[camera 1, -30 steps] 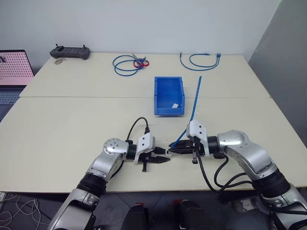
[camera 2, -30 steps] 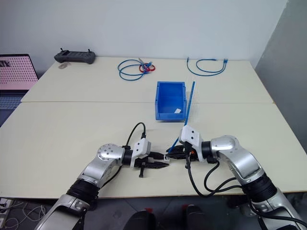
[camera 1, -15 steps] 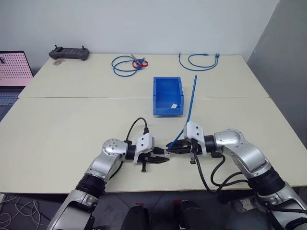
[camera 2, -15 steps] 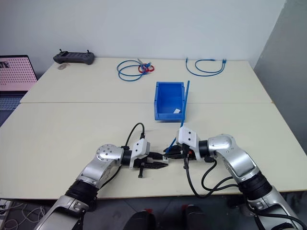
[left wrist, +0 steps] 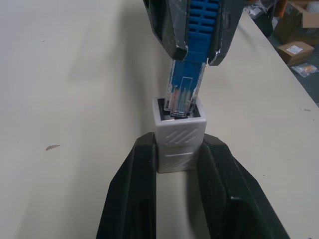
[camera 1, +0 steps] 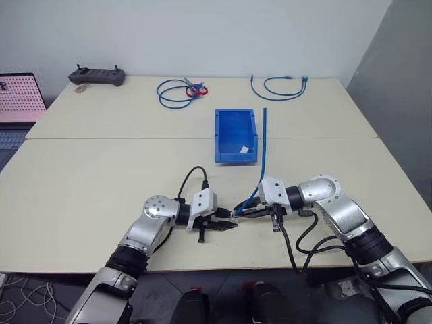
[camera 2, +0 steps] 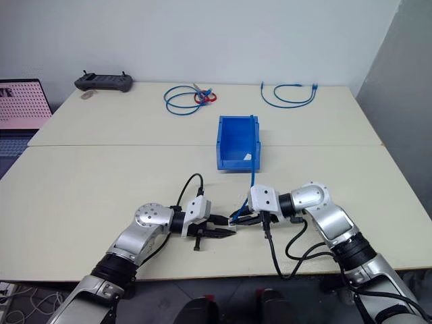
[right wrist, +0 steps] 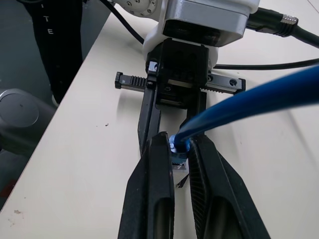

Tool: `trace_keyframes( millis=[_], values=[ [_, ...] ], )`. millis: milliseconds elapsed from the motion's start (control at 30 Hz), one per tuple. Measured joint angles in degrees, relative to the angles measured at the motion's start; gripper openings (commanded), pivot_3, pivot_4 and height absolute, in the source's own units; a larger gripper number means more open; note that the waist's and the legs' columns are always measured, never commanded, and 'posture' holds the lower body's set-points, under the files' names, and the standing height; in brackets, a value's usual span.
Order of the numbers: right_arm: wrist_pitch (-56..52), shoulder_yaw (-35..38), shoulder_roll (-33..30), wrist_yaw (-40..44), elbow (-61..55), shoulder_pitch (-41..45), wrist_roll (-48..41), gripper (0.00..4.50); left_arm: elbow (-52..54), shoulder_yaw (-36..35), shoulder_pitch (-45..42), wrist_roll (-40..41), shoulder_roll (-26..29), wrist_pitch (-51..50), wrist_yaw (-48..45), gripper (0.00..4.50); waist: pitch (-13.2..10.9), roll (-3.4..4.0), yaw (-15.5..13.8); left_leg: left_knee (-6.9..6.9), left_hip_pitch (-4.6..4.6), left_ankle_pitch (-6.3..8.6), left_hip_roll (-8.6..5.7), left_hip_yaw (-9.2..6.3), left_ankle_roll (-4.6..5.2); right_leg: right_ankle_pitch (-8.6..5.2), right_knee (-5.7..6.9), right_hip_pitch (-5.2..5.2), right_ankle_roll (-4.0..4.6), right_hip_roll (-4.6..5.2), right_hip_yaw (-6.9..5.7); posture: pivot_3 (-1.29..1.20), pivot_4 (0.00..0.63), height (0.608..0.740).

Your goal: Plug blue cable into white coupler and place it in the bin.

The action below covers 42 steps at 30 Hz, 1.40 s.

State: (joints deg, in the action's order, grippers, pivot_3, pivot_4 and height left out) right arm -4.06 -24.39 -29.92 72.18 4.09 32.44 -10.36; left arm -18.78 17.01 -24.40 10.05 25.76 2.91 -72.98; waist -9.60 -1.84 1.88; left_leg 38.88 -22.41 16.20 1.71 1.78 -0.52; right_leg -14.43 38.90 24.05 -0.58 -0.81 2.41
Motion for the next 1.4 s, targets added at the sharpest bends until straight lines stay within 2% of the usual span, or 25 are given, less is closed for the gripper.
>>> trace_keyframes(
  millis=[167, 300, 567, 867, 1067, 1100, 1267, 1367, 1400],
  values=[
    [0.88, -0.88, 0.97, 2.99, 3.27, 1.84, 0.74, 0.14, 0.51, 0.14, 0.24, -0.01, 0.19, 0.09, -0.37, 0.80, 0.03, 0.03, 0.00, -0.01, 0.03, 0.00, 0.00, 0.01, 0.00, 0.00, 0.04, -0.01, 0.07, 0.00, 0.01, 0.00, 0.150, 0.740],
    [-2.63, -1.42, 1.62, 5.21, 4.92, 4.28, 0.71, 0.14, 0.55, 0.22, 0.32, -0.02, 0.21, 0.07, -0.34, 0.80, 0.04, 0.04, -0.02, -0.01, 0.03, 0.00, 0.00, -0.01, 0.00, 0.07, 0.04, -0.02, 0.22, 0.01, 0.00, 0.00, 0.150, 0.740],
    [-7.43, -1.26, 3.13, 4.96, 5.79, 4.91, 1.15, 0.14, 0.53, 0.17, 0.70, -0.02, 0.40, 0.05, -0.07, 0.80, 0.31, 0.08, 0.00, -0.02, 0.09, 0.00, 0.04, -0.03, 0.00, 0.05, 0.06, -0.04, 0.28, 0.02, -0.01, 0.00, 0.150, 0.740],
    [3.01, -2.02, 3.46, 0.54, 6.23, 0.95, 5.16, 0.14, 0.15, 0.18, 1.35, -1.35, 0.58, -0.25, 0.86, 0.80, 1.12, -0.05, 0.15, -0.71, 1.59, 0.01, 0.04, 0.13, 0.01, -0.38, 0.01, -1.08, 0.38, 0.00, 0.14, 0.00, 0.150, 0.740],
    [3.26, -2.24, 4.05, -0.11, 6.73, 1.10, 5.77, 0.14, -0.15, 0.18, 1.34, -1.59, 0.74, -0.28, 0.63, 0.80, 1.49, -0.01, 0.18, -0.80, 1.68, 0.01, 0.15, 0.05, 0.01, -0.46, 0.02, -1.13, 0.53, -0.02, 0.12, 0.00, 0.150, 0.740],
    [2.64, -2.18, 4.12, -0.06, 6.74, 1.21, 5.71, 0.14, -0.18, 0.18, 1.34, -1.62, 0.71, -0.31, 0.64, 1.49, 1.51, 0.00, 0.18, -0.80, 1.68, 0.01, 0.15, 0.05, 0.01, -0.46, 0.02, -1.13, 0.53, -0.02, 0.13, 0.00, 0.150, 0.740],
    [-2.27, -0.94, 4.61, -0.40, 6.13, 1.27, 4.45, 0.14, 0.51, 0.53, 1.59, -1.00, 0.52, -2.21, -0.45, 2.46, 1.54, -0.01, 0.13, -0.80, 1.66, 0.01, 0.15, 0.03, 0.01, -0.47, 0.02, -1.13, 0.54, 0.00, 0.12, 0.00, 0.150, 0.740],
    [-11.28, 2.38, 4.62, -2.23, 3.54, 0.14, 1.14, 0.14, 2.64, -1.58, 3.75, 0.51, 2.38, -4.23, 0.22, 3.05, 1.47, 0.02, 0.20, -0.81, 1.50, 0.01, 0.21, 0.06, 0.00, -0.47, 0.07, -0.91, 0.56, 0.01, 0.15, 0.00, 0.150, 0.740],
    [-17.87, 4.17, 4.48, -3.64, 2.18, 0.13, -1.07, 0.14, 4.58, -4.00, 5.53, 1.38, 3.05, -5.91, 2.57, 3.26, 1.31, 0.07, 0.20, -0.81, 1.48, 0.01, 0.23, 0.06, 0.00, -0.47, 0.08, -0.88, 0.56, 0.03, 0.15, 0.00, 0.150, 0.740]
  ],
)
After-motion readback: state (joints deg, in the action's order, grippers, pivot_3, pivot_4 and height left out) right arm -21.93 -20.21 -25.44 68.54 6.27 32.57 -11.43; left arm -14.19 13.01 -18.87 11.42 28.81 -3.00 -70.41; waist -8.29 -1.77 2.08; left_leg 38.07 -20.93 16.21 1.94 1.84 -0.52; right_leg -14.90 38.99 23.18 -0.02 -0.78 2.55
